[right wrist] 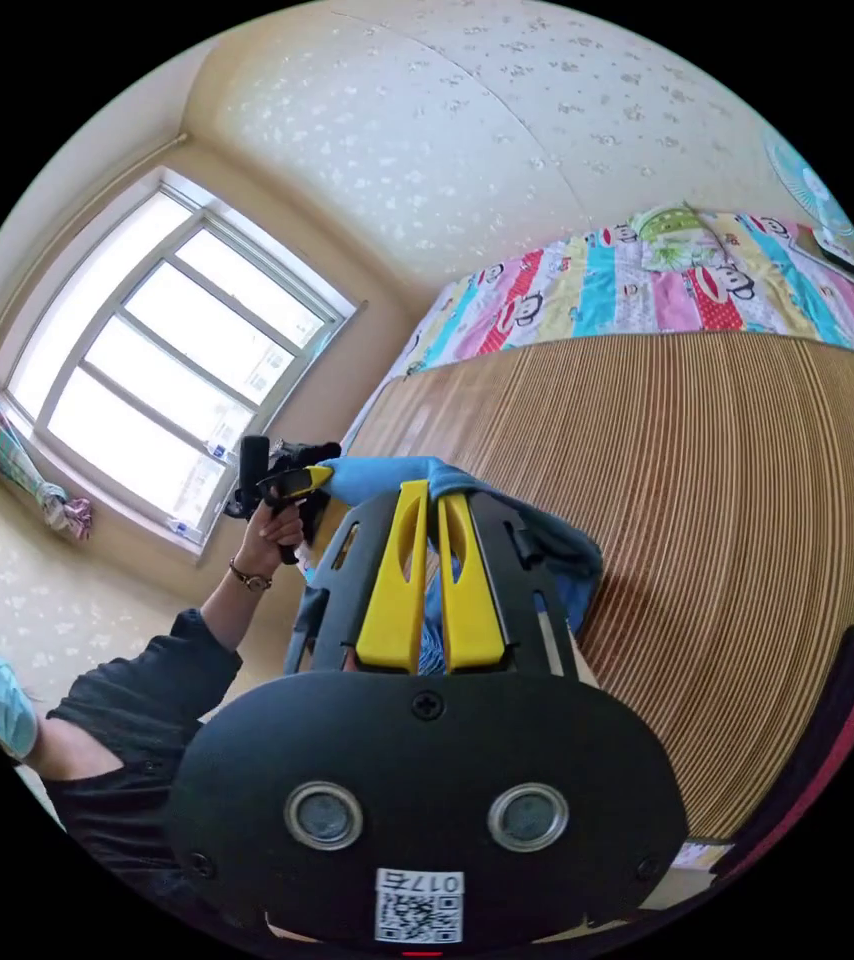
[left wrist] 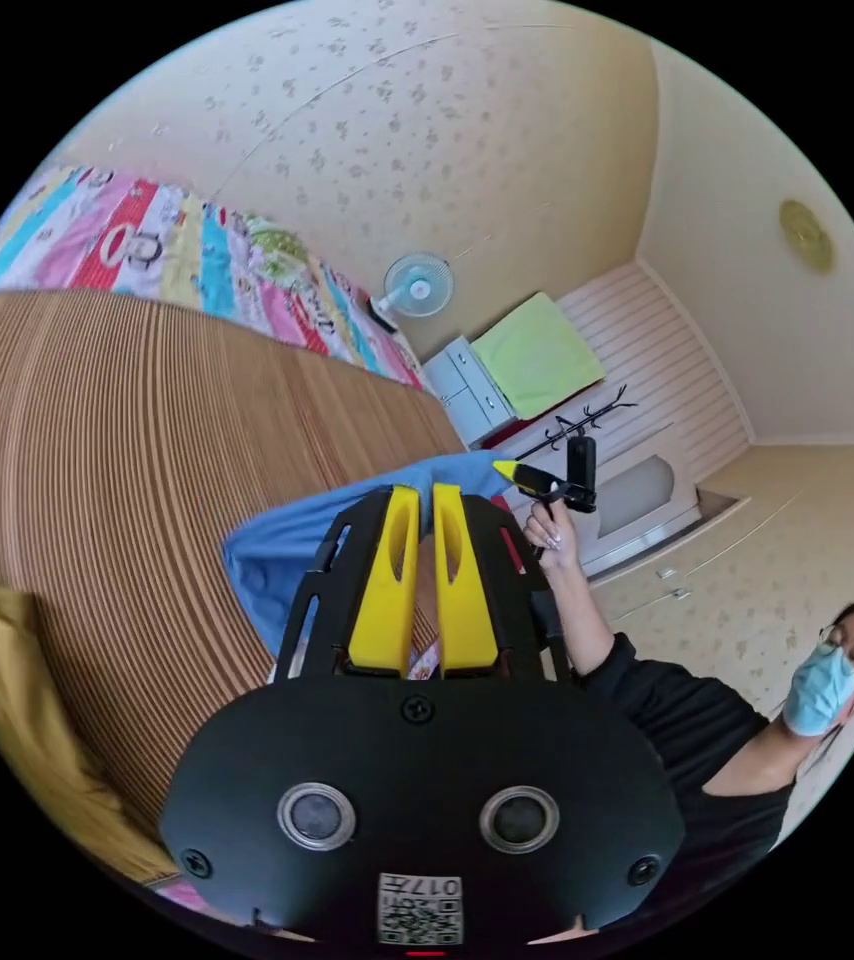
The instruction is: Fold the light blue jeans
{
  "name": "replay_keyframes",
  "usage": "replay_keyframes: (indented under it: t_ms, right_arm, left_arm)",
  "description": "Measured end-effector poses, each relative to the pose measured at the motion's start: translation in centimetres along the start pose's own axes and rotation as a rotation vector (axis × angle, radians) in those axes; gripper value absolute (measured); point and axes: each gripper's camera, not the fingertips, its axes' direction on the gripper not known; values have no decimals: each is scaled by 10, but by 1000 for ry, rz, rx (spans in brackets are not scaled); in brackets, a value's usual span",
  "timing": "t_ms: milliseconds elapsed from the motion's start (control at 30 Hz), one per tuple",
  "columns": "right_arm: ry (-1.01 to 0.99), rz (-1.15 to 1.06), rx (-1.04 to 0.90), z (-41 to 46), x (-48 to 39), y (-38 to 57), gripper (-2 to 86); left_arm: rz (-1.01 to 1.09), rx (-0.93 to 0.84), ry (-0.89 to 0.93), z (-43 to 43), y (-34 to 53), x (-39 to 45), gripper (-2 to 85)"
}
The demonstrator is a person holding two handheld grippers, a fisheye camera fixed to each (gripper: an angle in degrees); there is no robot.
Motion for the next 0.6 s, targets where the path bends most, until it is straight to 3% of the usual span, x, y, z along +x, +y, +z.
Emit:
replay_keyframes:
  t_ms: [167,367,467,600]
  right_arm:
    - [-27,22,-69,51,49,114,14]
    - [-3,194,-109,79,104,239,33]
    - [-85,273,-62,64,130,256,63]
    - [-50,346,103,14,160,236,117]
  left_arm:
    - [-113,-36,91,51,130,-71,6]
    - [-285,-74,95,99,259,-92,31]
    - [-359,-59,65,96,277,-99,64]
    - [-328,18,23,74,252,-97,118]
